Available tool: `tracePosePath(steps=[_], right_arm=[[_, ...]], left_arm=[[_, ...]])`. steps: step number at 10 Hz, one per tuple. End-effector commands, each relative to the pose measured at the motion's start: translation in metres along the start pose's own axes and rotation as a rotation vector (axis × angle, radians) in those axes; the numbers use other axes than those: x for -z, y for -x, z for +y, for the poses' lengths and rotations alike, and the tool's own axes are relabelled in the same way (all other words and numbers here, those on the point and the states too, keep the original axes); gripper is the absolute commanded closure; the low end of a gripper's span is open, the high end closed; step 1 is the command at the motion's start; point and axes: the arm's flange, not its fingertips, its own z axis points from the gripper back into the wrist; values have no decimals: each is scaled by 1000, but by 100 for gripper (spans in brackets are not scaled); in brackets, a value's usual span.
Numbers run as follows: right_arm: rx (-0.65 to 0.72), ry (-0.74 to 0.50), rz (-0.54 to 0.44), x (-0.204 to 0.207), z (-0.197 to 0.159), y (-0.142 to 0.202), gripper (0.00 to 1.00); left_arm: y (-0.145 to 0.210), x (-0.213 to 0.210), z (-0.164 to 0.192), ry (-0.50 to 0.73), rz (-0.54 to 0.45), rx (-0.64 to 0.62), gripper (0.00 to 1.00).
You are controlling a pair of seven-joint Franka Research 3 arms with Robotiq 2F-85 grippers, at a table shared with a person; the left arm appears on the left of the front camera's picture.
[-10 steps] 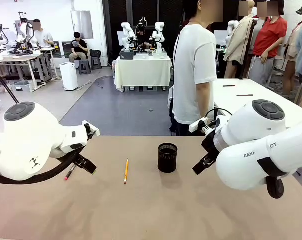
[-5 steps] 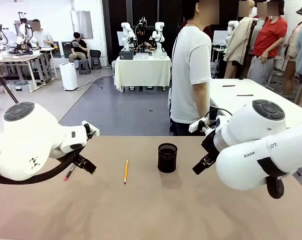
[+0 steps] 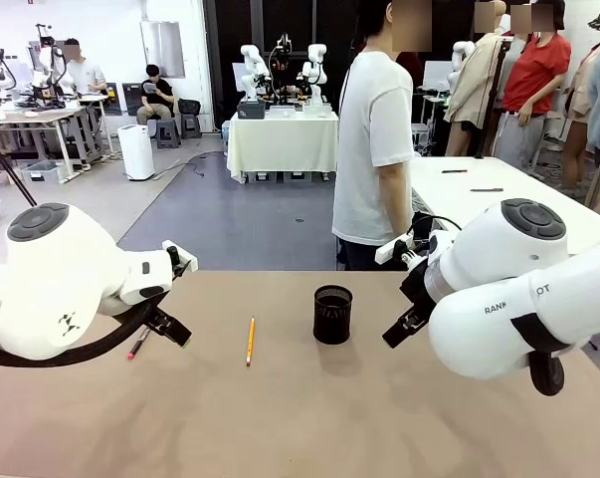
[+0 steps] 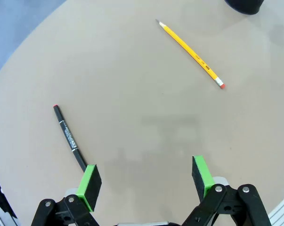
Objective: Place the pens into the pen holder.
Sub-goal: Pick up a writing instrument from the table and place it into the Pen holder.
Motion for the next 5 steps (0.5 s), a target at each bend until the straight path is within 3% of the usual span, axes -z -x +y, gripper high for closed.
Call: tracePosePath(steps=[1,5], right_arm=[[1,0,0,0,0,0,0],[0,0,0,0,0,0,0]], left_arm=[[0,0,0,0,0,0,0],[0,0,0,0,0,0,0]])
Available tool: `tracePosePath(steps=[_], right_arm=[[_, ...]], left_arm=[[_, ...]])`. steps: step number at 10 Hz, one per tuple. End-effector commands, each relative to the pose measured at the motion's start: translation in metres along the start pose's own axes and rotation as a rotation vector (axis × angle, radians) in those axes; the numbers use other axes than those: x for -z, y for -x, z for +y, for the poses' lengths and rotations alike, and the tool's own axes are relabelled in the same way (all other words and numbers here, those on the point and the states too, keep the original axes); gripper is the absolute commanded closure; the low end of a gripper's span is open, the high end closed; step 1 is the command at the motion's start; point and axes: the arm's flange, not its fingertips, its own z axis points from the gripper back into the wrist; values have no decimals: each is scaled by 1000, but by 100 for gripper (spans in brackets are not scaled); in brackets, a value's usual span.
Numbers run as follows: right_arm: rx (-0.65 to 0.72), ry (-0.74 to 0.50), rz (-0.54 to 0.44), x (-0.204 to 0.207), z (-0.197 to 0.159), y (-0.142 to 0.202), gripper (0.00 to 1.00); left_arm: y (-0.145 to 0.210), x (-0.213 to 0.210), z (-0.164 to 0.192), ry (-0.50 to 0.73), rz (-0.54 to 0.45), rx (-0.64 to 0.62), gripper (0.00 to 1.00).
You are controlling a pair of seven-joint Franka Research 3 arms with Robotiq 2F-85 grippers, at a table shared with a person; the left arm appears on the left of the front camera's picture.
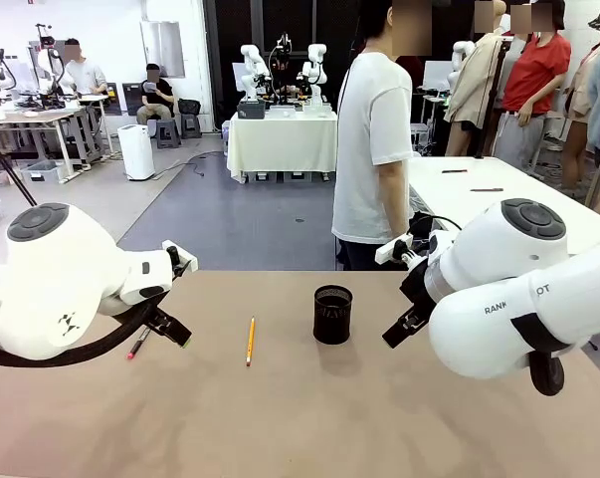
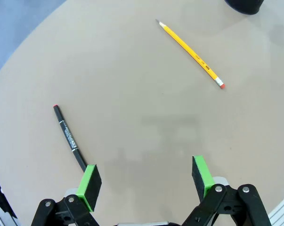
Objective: Place the pens into the pen holder.
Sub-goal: Pick up a writing instrument from the table and place it into the Pen holder.
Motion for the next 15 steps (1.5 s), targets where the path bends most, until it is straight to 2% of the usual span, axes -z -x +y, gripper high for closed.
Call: tracePosePath(steps=[1,2,3,6,7,8,9,14,15], right_arm=[[-16,44,27,-3,2,2,0],[-30,93,65,-2,4,1,0],[-44,139,87,-2,6,1,0],[-80,265,183,-9,20,-2,0],[-67,252,184,-12,25,-1,0],[-90,204,149,-13,-2,9,0],[-90,204,149,-13,-2,9,0],[-63,202,169,-14,-3,11,0],[12,72,94,-19,-7,0,0]], left_arm=[[-4,-9,1,26,28,16,0],[-6,-16,1,72,73,40,0],[-10,-22,1,172,96,56,0],[-17,-38,11,323,87,51,0],[-22,-42,13,325,78,62,0],[-23,-45,14,320,74,107,0],[-22,-44,-3,312,80,58,0],[-23,-46,-3,309,96,79,0],[-30,-52,-3,327,98,105,0]])
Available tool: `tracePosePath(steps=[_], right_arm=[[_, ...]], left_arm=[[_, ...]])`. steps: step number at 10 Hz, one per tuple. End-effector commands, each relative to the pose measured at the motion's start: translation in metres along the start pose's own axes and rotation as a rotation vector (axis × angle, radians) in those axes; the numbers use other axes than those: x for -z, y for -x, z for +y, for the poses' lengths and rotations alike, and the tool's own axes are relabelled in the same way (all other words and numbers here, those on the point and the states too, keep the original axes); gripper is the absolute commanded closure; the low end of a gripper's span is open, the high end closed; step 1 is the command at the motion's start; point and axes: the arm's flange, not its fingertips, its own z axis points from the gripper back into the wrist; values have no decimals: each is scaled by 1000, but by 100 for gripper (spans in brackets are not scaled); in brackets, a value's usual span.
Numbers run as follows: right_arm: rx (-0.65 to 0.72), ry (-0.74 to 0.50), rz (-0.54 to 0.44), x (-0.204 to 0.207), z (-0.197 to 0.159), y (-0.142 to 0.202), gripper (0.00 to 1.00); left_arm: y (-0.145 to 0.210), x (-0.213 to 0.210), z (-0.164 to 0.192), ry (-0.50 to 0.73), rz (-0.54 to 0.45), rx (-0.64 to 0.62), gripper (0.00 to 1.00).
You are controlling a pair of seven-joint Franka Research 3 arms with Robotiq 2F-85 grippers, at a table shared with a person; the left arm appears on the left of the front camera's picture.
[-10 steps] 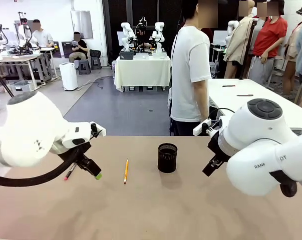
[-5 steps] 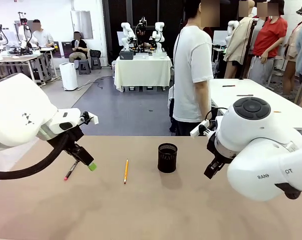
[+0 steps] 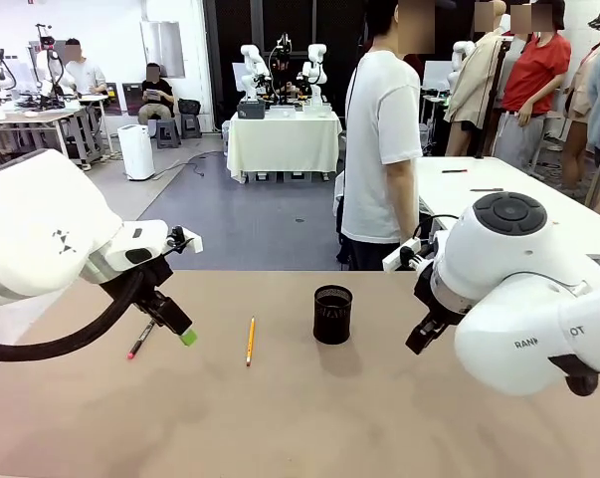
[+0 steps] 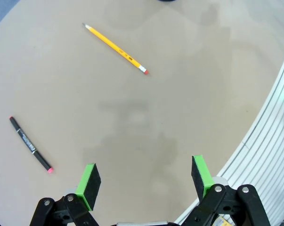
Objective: Place the pens into the pen holder.
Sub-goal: Pick up a writing instrument from the table and place it into the Pen holder.
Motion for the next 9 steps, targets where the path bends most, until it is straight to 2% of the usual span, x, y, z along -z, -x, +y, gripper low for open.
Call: tracePosePath(steps=[1,2,5,9], right_arm=[[70,-231,-110,-18,-15,-15,0],[99,-307,-156,-28,-25,-20,0],[110,-427,-235,-59,-48,-29,0],[4,-509,-301,-141,-100,-36,0]], left_arm=[[-8,-16,2,40,-20,44,0],[-11,-26,3,61,-55,64,0],[-15,-56,12,124,-151,135,0],[-11,-128,34,105,-224,221,0]])
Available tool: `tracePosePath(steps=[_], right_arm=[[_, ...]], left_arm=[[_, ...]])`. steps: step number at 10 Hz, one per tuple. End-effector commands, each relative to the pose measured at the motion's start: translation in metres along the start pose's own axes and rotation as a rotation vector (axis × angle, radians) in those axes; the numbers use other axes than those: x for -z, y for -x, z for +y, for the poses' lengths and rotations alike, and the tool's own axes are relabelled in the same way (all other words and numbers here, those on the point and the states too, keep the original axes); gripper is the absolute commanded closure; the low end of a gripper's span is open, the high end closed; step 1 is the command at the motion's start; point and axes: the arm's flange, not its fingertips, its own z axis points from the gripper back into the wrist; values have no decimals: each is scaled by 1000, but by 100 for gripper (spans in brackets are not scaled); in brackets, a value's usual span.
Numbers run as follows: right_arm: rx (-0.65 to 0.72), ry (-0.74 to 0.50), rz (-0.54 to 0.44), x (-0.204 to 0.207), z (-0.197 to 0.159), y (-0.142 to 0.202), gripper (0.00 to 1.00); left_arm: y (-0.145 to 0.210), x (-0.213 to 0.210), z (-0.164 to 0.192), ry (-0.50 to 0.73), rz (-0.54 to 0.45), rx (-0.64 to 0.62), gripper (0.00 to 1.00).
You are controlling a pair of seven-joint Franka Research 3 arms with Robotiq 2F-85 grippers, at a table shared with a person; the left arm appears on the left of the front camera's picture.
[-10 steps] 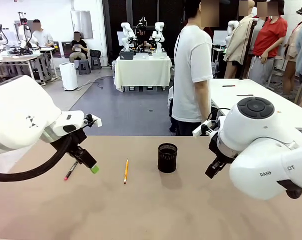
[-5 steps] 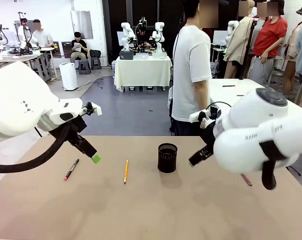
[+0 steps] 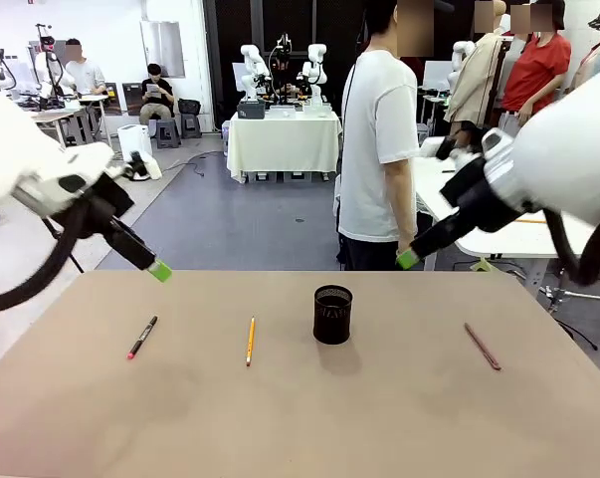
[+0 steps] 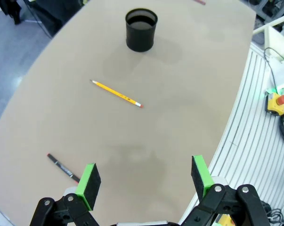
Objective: Place the pens into the pen holder.
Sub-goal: Pick up a writing instrument from the table and place it into the Pen holder.
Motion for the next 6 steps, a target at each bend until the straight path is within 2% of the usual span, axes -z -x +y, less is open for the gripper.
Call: tracePosePath(steps=[1,6], right_arm=[[-48,-53,-21,-29,-20,-2,0],[-58,-55,-13,-100,-57,9,0]], left_arm=[[2,-27,12,22,-53,30,0],[10,-81,30,-38,-98,-23,0]])
